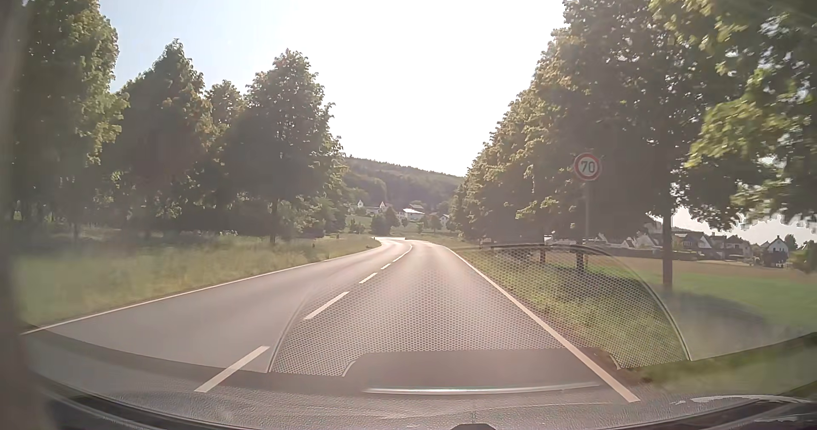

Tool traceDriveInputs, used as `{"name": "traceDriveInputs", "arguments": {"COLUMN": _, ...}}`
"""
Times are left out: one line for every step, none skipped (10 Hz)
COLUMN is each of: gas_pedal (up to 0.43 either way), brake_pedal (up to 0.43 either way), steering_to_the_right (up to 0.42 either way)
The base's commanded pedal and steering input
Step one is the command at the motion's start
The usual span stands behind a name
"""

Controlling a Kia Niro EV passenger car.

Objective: Follow the waypoints while adhering to traffic rules and regulations

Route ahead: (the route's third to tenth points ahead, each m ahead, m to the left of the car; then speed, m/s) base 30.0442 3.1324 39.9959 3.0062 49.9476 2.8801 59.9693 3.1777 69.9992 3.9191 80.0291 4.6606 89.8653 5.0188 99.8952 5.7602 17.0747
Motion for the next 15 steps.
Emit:
{"name": "traceDriveInputs", "arguments": {"gas_pedal": 0.028, "brake_pedal": 0.000, "steering_to_the_right": 0.002}}
{"name": "traceDriveInputs", "arguments": {"gas_pedal": 0.028, "brake_pedal": 0.000, "steering_to_the_right": 0.002}}
{"name": "traceDriveInputs", "arguments": {"gas_pedal": 0.059, "brake_pedal": 0.000, "steering_to_the_right": 0.002}}
{"name": "traceDriveInputs", "arguments": {"gas_pedal": 0.087, "brake_pedal": 0.000, "steering_to_the_right": 0.001}}
{"name": "traceDriveInputs", "arguments": {"gas_pedal": 0.110, "brake_pedal": 0.000, "steering_to_the_right": 0.001}}
{"name": "traceDriveInputs", "arguments": {"gas_pedal": 0.118, "brake_pedal": 0.000, "steering_to_the_right": 0.001}}
{"name": "traceDriveInputs", "arguments": {"gas_pedal": 0.130, "brake_pedal": 0.000, "steering_to_the_right": 0.001}}
{"name": "traceDriveInputs", "arguments": {"gas_pedal": 0.138, "brake_pedal": 0.000, "steering_to_the_right": 0.002}}
{"name": "traceDriveInputs", "arguments": {"gas_pedal": 0.138, "brake_pedal": 0.000, "steering_to_the_right": 0.002}}
{"name": "traceDriveInputs", "arguments": {"gas_pedal": 0.138, "brake_pedal": 0.000, "steering_to_the_right": 0.001}}
{"name": "traceDriveInputs", "arguments": {"gas_pedal": 0.150, "brake_pedal": 0.000, "steering_to_the_right": 0.001}}
{"name": "traceDriveInputs", "arguments": {"gas_pedal": 0.157, "brake_pedal": 0.000, "steering_to_the_right": 0.001}}
{"name": "traceDriveInputs", "arguments": {"gas_pedal": 0.157, "brake_pedal": 0.000, "steering_to_the_right": 0.001}}
{"name": "traceDriveInputs", "arguments": {"gas_pedal": 0.169, "brake_pedal": 0.000, "steering_to_the_right": 0.001}}
{"name": "traceDriveInputs", "arguments": {"gas_pedal": 0.169, "brake_pedal": 0.000, "steering_to_the_right": 0.000}}
